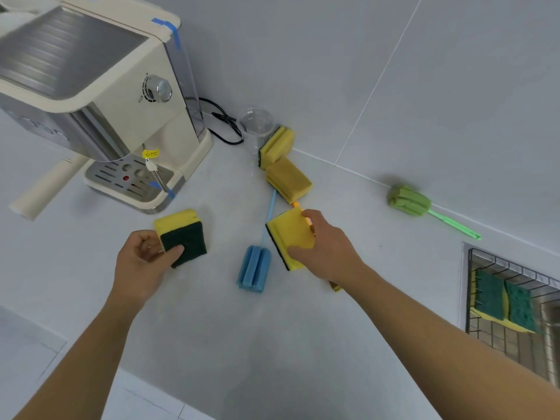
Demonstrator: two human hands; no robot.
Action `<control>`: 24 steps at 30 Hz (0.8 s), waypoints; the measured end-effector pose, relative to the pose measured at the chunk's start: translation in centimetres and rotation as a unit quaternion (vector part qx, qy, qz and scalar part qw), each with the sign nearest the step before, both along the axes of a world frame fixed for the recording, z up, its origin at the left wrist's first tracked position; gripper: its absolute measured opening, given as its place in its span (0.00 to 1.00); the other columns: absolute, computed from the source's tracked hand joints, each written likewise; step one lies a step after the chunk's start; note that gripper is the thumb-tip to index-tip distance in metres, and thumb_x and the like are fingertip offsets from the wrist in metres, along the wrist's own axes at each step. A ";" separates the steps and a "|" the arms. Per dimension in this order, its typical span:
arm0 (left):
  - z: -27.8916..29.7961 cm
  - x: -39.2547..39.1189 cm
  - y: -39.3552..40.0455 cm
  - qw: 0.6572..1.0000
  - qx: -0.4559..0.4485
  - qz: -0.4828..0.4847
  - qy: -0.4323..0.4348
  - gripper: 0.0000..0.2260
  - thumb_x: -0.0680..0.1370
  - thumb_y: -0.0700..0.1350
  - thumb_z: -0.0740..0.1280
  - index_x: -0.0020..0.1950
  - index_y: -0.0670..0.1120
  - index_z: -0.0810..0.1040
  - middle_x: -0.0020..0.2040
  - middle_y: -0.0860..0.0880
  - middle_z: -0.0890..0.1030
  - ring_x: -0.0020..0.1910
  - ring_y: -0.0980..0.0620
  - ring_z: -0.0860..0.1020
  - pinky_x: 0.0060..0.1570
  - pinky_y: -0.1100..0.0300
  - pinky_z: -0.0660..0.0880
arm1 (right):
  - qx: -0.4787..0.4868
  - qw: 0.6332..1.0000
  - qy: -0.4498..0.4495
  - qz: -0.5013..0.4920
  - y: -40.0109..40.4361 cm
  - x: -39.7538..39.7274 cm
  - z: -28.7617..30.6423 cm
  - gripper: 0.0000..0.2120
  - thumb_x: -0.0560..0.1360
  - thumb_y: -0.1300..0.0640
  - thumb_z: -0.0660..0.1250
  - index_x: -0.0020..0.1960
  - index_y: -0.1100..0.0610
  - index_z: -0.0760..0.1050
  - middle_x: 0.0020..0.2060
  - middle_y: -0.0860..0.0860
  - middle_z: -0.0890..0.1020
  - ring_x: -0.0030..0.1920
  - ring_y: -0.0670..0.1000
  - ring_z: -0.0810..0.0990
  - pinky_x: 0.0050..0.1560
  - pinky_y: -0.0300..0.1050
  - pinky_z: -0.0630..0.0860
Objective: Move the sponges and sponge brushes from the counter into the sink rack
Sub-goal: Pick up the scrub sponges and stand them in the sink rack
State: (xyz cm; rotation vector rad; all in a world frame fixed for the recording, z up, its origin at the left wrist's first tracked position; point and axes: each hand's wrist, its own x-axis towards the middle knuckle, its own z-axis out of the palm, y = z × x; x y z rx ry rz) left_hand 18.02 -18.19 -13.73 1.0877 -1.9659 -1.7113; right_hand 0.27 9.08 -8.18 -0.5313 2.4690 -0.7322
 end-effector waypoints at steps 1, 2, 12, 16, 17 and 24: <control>0.3 0.3 0.6 1.000 0.002 0.003 0.007 0.14 0.71 0.41 0.76 0.49 0.55 0.75 0.49 0.55 0.83 0.49 0.54 0.83 0.41 0.62 0.80 | -0.026 0.999 -0.029 -0.025 0.5 0.3 0.5 0.34 0.71 0.47 0.71 0.73 0.44 0.59 0.49 0.48 0.74 0.44 0.49 0.76 0.35 0.40 0.71; 0.7 0.7 1.2 1.000 0.007 0.006 0.010 0.14 0.72 0.42 0.75 0.51 0.55 0.76 0.48 0.55 0.83 0.48 0.55 0.83 0.40 0.62 0.79 | -0.056 0.995 -0.067 -0.052 1.0 0.6 1.0 0.33 0.71 0.47 0.72 0.72 0.41 0.60 0.52 0.47 0.75 0.46 0.47 0.77 0.36 0.38 0.72; 4.2 0.6 8.7 0.988 0.120 -0.050 0.079 0.10 0.69 0.48 0.73 0.49 0.58 0.83 0.50 0.50 0.86 0.51 0.48 0.84 0.46 0.55 0.82 | -0.404 0.790 -0.399 -0.233 8.4 4.9 3.3 0.21 0.76 0.63 0.61 0.68 0.53 0.73 0.63 0.58 0.80 0.62 0.60 0.80 0.60 0.57 0.78; 5.7 -0.4 11.9 0.972 0.200 -0.075 0.094 0.12 0.67 0.49 0.72 0.50 0.53 0.84 0.51 0.48 0.87 0.50 0.48 0.85 0.40 0.61 0.82 | -0.474 0.731 -0.426 -0.244 10.7 6.1 3.5 0.24 0.74 0.60 0.61 0.71 0.54 0.71 0.67 0.59 0.78 0.68 0.65 0.74 0.67 0.63 0.72; 6.3 -0.7 12.6 0.967 0.218 -0.086 0.096 0.12 0.68 0.49 0.71 0.50 0.52 0.85 0.51 0.48 0.87 0.50 0.48 0.85 0.39 0.61 0.82 | -0.484 0.725 -0.423 -0.248 11.3 6.5 3.6 0.24 0.75 0.60 0.60 0.71 0.54 0.71 0.67 0.59 0.77 0.68 0.65 0.74 0.68 0.65 0.70; 9.3 -2.9 17.6 0.922 0.319 -0.199 0.089 0.12 0.70 0.49 0.68 0.50 0.54 0.87 0.54 0.47 0.86 0.53 0.49 0.84 0.41 0.61 0.81 | -0.512 0.716 -0.394 -0.265 14.3 7.8 3.8 0.25 0.73 0.56 0.65 0.70 0.54 0.72 0.66 0.61 0.77 0.68 0.66 0.73 0.66 0.64 0.72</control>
